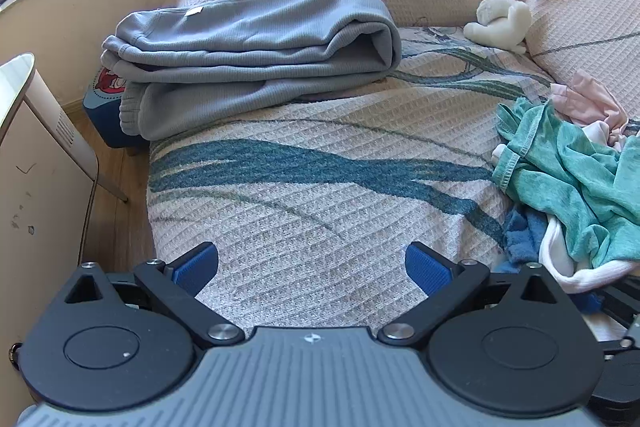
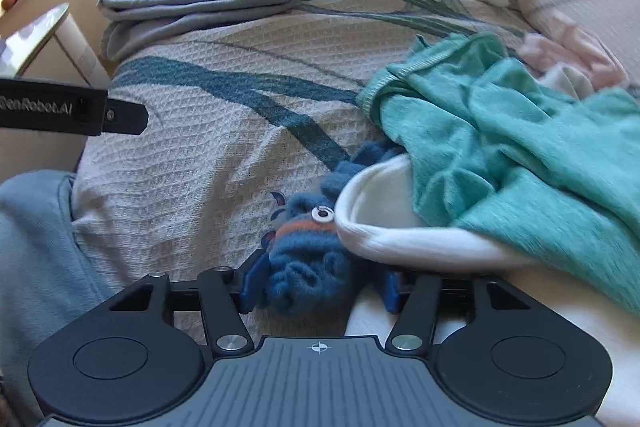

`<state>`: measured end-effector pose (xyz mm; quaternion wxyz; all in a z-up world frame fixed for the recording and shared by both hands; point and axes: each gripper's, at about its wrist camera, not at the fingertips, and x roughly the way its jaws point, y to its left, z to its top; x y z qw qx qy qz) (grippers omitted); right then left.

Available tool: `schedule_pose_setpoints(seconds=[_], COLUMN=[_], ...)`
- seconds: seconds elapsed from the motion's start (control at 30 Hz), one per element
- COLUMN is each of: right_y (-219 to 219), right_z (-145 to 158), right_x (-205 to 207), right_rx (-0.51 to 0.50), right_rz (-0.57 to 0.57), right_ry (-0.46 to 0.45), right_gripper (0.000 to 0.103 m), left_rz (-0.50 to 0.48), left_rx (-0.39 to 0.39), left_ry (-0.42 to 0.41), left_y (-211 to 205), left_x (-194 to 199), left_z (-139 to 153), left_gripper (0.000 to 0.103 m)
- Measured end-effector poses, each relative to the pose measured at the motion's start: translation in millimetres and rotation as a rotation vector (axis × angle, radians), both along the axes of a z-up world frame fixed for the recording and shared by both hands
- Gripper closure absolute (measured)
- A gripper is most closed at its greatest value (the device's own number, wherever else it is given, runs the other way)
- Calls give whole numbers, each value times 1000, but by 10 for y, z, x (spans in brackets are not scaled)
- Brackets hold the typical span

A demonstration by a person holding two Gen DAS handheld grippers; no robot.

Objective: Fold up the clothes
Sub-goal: 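Grasp the blue fuzzy sock with the right gripper and lift it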

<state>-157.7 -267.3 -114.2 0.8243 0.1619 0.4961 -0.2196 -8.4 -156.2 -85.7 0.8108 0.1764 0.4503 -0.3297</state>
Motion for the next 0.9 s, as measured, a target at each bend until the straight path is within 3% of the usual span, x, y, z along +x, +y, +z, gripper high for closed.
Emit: schedule_pose_setpoints(seconds=[0.07,0.3,0.5,0.53,0.57,0.73,0.87,0.9], right_y=[1,11,41,53,61,-22,5,38], right_z=[0,118,423,467,518,645,650,633], right_x=[-14,-138,-182,-172,-161,-39,-111,-147], right_rx=[-4,-7,-31,-39,-50,-63,-11,-6], right_rz=[6,-10,7,18,31,57,88,102], right_ry=[-4,-60,-161,-176,-199,-218,-146,-133], right_gripper=[47,68,84,99,102,100,85,70], left_rz=[4,13,34,36,38,36,6,-9], left_rx=[-2,-7,-8,-8,-8,-9,-10,-7], left_ry=[2,0,-3,-4,-4,-9,4,8], left_y=[14,57,93,99,104,109,60,42], left_x=[-14,-32,-5,-2,0,-9,-54,-74], left_z=[5,35,50,51,55,62,35,22], left_gripper=[2,2,2,2,2,2,2,2])
